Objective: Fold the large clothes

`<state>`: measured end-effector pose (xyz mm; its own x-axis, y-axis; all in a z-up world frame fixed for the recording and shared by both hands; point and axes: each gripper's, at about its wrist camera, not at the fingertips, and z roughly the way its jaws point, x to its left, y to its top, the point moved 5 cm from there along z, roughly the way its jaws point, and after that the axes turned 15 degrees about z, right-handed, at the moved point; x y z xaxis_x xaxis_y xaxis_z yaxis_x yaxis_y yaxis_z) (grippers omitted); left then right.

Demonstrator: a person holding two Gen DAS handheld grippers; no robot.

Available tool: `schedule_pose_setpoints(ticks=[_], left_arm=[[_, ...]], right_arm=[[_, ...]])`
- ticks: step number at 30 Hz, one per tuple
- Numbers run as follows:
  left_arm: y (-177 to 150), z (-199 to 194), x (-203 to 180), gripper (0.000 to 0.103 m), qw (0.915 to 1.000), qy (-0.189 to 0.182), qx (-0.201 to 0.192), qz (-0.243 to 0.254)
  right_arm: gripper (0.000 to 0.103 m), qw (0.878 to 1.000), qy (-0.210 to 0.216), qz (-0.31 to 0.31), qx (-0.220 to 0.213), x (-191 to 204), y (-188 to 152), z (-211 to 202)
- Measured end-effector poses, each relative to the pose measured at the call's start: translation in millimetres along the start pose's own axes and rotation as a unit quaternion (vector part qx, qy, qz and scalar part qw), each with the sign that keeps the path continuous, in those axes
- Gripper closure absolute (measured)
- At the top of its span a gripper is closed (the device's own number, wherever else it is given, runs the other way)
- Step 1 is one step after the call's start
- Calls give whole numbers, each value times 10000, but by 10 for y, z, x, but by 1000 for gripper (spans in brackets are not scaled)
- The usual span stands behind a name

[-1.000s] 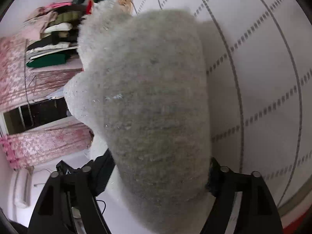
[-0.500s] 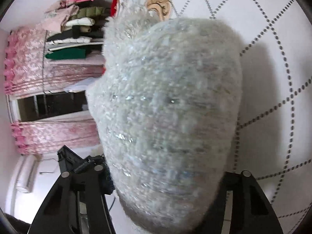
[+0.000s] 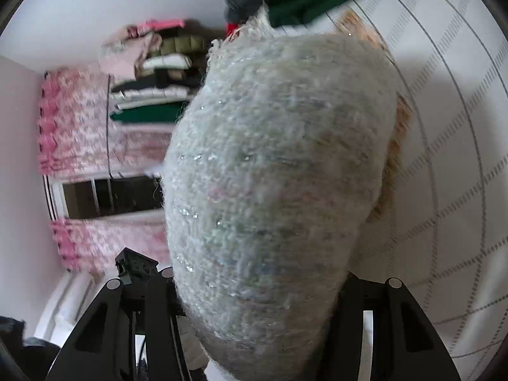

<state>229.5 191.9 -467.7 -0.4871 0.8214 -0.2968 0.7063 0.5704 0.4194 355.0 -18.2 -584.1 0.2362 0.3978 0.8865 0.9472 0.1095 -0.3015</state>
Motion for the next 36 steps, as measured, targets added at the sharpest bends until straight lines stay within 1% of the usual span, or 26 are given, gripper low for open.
schedule_pose_setpoints(ticks=[2, 4, 5, 6, 8, 9, 12, 14, 17, 19, 20, 21, 22, 24, 27, 28, 30, 32, 33, 34, 35, 36], left_arm=[[430, -18, -87, 87, 9993, -264, -83, 264], [856, -49, -209, 87, 9972, -540, -209, 467], [1049, -59, -277, 87, 9961, -625, -280, 565], [1323, -71, -388, 87, 9943, -719, -388, 685], [1690, -64, -551, 87, 9917, -881, -541, 764], [1864, -41, -630, 87, 9907, -945, -605, 775], [2415, 142, -915, 87, 9874, -1205, -745, 702], [2658, 320, -1059, 87, 9863, -1309, -763, 659], [2962, 685, -1282, 87, 9853, -1407, -725, 642], [3081, 1017, -1412, 87, 9853, -1455, -623, 650], [3094, 1160, -1450, 87, 9855, -1450, -567, 669], [3095, 1349, -1502, 87, 9859, -1428, -503, 717], [3084, 1582, -1548, 87, 9867, -1349, -430, 801], [3014, 1947, -1607, 87, 9878, -1205, -231, 954], [2817, 2466, -1630, 87, 9888, -990, 185, 1099], [2774, 2612, -1637, 84, 9882, -933, 290, 1176], [2739, 2717, -1652, 81, 9868, -880, 349, 1316], [2706, 2713, -1697, 80, 9844, -812, 372, 1514], [2695, 2692, -1709, 80, 9831, -780, 386, 1609], [2687, 2666, -1699, 79, 9826, -751, 393, 1656], [2679, 2633, -1713, 79, 9815, -698, 411, 1737], [2669, 2568, -1724, 79, 9803, -610, 436, 1826]], right_arm=[[49, 9997, 102, -12, -230, 314, 158, -51], [49, 9982, 185, -75, -557, 683, 395, -167], [49, 9975, 231, -82, -665, 820, 496, -228], [49, 9963, 275, -115, -811, 985, 628, -314], [49, 9936, 373, -230, -1038, 1352, 929, -490], [49, 9926, 392, -274, -1119, 1451, 1122, -671], [49, 9902, 377, -435, -1275, 1851, 1675, -964], [49, 9891, 292, -488, -1360, 2045, 2102, -1123], [49, 9899, 144, -489, -1320, 2142, 2771, -1384], [49, 9908, 14, -439, -1277, 2092, 3196, -1497], [49, 9915, -74, -386, -1241, 2030, 3451, -1556], [49, 9919, -138, -347, -1211, 1960, 3632, -1575], [49, 9928, -217, -269, -1149, 1842, 3870, -1603], [49, 9941, -383, -52, -1009, 1590, 4166, -1503], [49, 9933, -670, 84, -933, 1192, 4529, -1501], [49, 9930, -719, 71, -935, 1105, 4607, -1517], [49, 9927, -747, 64, -943, 937, 4638, -1506], [47, 9912, -880, -36, -992, 872, 4713, -1533], [47, 9909, -897, -39, -1005, 827, 4652, -1484], [44, 9901, -949, -50, -1028, 816, 4631, -1460], [39, 9870, -1156, -133, -1107, 855, 4629, -1478], [36, 9841, -1319, -210, -1167, 920, 4506, -1381]])
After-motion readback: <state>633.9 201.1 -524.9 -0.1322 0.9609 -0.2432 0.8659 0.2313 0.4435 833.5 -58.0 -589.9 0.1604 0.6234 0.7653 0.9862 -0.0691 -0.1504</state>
